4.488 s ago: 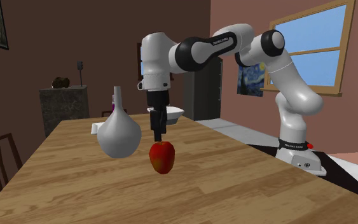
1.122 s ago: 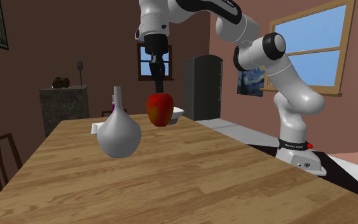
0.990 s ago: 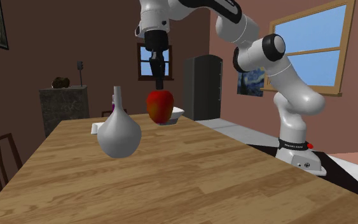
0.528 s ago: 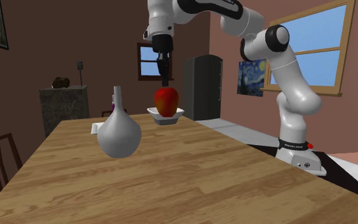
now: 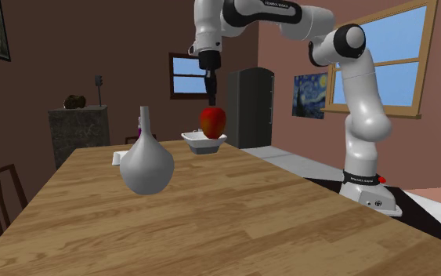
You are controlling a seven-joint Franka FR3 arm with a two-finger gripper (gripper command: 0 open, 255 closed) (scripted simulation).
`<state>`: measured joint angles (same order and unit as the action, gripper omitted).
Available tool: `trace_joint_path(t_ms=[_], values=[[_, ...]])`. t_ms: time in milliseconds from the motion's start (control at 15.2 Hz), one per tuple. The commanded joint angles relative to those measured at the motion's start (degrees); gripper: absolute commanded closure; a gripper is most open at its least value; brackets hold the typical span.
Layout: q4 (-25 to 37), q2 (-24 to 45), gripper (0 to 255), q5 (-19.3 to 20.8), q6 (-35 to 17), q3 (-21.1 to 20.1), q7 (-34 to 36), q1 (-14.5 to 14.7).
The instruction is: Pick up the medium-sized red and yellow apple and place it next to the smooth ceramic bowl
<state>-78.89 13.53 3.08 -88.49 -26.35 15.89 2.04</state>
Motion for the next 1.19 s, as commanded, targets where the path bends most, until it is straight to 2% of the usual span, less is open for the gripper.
trace_joint_path(t_ms=[0,528,1122], values=[[-1.7,-1.6,255,-0.8,-0.2,1.0,-3.1,-2.2],[-6.6,-5.9,255,-2.5,-1.0,5.3,-14.3,-9.4],[-6.1,-5.7,255,-2.4,-0.4,10.4,-26.1,-16.1]])
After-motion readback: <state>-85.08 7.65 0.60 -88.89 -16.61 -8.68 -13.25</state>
